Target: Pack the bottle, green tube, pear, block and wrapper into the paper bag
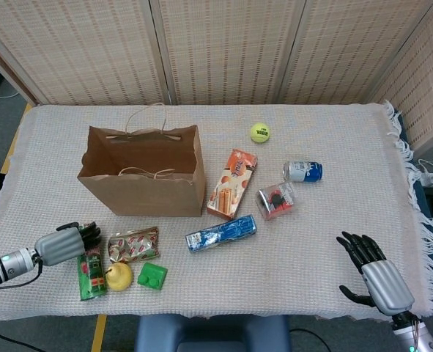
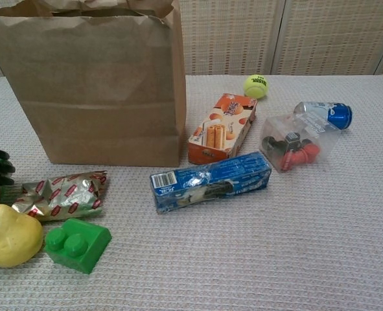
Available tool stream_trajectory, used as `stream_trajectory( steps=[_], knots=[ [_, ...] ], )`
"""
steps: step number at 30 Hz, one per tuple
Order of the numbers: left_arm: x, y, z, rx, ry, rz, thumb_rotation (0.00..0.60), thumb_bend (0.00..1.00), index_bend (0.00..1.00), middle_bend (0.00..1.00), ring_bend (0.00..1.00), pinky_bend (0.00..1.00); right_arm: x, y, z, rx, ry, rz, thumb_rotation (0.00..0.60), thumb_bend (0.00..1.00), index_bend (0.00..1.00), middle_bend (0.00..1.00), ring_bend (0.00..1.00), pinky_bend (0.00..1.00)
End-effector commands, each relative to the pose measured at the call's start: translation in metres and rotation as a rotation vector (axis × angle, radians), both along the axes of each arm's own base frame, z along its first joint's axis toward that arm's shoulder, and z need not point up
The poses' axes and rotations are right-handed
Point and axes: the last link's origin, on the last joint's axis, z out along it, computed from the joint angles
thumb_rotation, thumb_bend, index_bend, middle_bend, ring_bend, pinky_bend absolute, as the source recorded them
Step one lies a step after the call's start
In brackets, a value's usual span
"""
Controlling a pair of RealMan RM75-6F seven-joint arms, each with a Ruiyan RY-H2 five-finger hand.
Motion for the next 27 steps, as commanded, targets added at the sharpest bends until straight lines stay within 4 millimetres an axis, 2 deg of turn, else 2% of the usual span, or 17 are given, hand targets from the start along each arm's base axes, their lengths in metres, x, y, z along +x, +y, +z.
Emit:
stream_trajectory(
  steps=[1,7,12,15,19,23,27],
  knots=[
    [0.004,0.007,0.014,0.082,-0.050,0.008,0.600,0.69,0.68,0.68,0.63,0.75,0.000,0.000,0.000,0.000,-0.002,0.001,0.600,0.12,0.00,0.00,0.00,0.03],
    [0.010,0.024,0.044,0.235,-0.098,0.016,0.600,0.69,0.69,0.69,0.64,0.76,0.000,0.001,0.001,-0.003,-0.004,0.002,0.600,0.12,0.00,0.00,0.00,0.03],
    [0.006,0.037,0.073,0.508,-0.170,0.063,0.600,0.69,0.70,0.70,0.65,0.77,0.000,0.001,0.001,-0.001,-0.005,0.004,0.600,0.12,0.00,0.00,0.00,0.03],
    [-0.001,0.039,0.078,0.721,-0.304,0.187,0.600,0.69,0.70,0.71,0.66,0.78,0.000,0.001,0.001,0.001,-0.005,0.004,0.600,0.12,0.00,0.00,0.00,0.03],
    [0.002,0.041,0.079,0.887,-0.557,0.361,0.600,0.69,0.70,0.71,0.68,0.80,0.001,0.002,0.001,0.002,-0.005,0.006,0.600,0.12,0.00,0.00,0.00,0.03],
    [0.017,0.043,0.079,0.953,-0.883,0.514,0.600,0.69,0.70,0.71,0.69,0.81,0.001,0.002,0.000,0.004,-0.005,0.006,0.600,0.12,0.00,0.00,0.00,0.03],
    [0.036,0.042,0.076,0.938,-1.171,0.648,0.600,0.69,0.70,0.71,0.69,0.81,0.001,0.003,0.000,0.003,-0.006,0.008,0.600,0.12,0.00,0.00,0.00,0.03]
  ],
)
